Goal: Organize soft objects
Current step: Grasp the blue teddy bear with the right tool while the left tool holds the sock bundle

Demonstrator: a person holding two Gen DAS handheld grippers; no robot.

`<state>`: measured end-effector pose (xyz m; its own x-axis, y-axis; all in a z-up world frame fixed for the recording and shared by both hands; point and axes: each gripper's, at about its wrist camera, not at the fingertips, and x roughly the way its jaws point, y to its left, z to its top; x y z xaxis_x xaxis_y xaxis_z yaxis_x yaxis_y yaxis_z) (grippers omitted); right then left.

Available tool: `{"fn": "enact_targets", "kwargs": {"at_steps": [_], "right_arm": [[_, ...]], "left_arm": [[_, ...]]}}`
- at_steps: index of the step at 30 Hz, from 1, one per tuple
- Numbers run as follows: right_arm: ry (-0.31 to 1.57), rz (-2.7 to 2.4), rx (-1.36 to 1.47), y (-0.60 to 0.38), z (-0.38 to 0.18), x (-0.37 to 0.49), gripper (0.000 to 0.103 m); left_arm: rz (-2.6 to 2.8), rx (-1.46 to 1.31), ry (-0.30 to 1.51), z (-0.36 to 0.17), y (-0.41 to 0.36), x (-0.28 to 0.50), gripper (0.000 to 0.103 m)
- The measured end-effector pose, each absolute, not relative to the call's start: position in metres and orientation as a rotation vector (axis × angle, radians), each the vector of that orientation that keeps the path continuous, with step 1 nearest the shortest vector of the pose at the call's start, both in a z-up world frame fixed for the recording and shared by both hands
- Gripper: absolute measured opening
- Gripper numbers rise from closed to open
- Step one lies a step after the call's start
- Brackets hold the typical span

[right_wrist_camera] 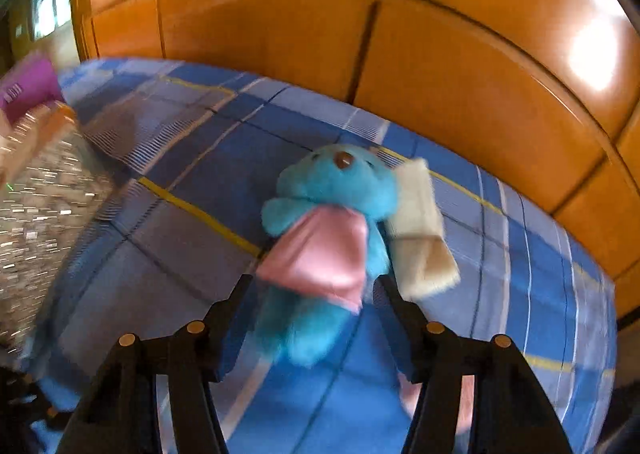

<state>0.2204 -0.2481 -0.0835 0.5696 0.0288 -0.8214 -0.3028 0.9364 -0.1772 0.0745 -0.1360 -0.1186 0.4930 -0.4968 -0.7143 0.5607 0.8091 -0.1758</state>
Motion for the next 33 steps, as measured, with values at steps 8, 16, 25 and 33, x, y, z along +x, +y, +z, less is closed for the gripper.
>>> {"fn": "enact_targets", "kwargs": {"at_steps": [8, 16, 25, 33], "right_arm": [[0.912, 0.164, -0.215, -0.258, -0.089, 0.238, 0.062], [0.965, 0.178, -0.164, -0.255, -0.106, 0.263, 0.037], [1.062, 0.151, -0.112, -0.279, -0.094, 0.184, 0.029], [1.11, 0.035, 0.011, -0.309, -0.099, 0.068, 0.031]], "left_arm": [[-0.641, -0.013, 0.872, -0.109, -0.12, 0.073, 0.023], [-0.614, -0.007, 0.891, -0.116, -0.118, 0.076, 0.023], [-0.616, 0.002, 0.898, -0.114, -0.121, 0.073, 0.023], [-0.591, 0.037, 0.925, -0.109, -0.13, 0.082, 0.023]]}}
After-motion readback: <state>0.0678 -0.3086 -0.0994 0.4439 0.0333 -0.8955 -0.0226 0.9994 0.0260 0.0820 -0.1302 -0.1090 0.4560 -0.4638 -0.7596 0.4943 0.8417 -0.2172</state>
